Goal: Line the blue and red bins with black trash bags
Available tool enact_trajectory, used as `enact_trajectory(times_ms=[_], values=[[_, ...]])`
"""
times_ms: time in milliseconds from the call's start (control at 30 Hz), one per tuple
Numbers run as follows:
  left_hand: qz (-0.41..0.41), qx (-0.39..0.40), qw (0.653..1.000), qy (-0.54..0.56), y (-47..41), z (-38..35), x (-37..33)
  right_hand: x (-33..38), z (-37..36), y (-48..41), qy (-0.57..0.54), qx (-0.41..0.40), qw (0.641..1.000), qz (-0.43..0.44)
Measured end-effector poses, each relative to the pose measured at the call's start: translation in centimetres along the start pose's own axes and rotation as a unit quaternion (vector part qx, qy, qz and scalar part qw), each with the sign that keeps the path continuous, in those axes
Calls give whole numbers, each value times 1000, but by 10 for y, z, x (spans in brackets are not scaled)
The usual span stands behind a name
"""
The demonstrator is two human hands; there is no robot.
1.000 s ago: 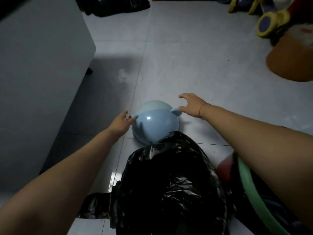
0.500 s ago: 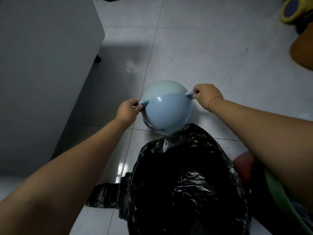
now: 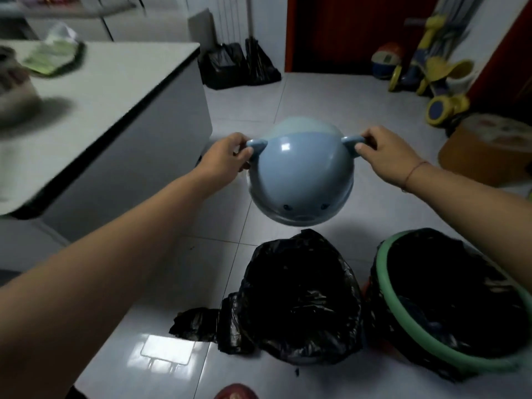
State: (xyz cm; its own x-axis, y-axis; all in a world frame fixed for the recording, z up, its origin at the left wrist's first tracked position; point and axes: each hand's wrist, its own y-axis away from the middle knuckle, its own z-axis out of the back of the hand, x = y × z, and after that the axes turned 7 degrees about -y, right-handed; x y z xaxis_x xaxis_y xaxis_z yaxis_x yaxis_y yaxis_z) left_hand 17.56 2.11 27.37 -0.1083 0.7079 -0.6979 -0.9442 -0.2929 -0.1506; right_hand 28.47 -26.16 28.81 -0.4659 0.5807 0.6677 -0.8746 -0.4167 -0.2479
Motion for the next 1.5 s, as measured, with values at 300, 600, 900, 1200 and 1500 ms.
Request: enact_trajectory(times_ms=[300,600,900,1200,1500], values=[[32,87,996,-14,117,-20,0,-9,-11,127,-38,49,996,-69],[75,100,992,31,156,-50,26,-31,-46,168,-102,64,983,-139],[66,93,993,37,172,-57,36,-40,-54,186,-126,54,979,-153],[64,81,995,14,189,-58,34,-32,-62,201,-124,43,982,-137],[125,23,992,24,201,-57,22,-8,-55,220,-172,21,967,-184]])
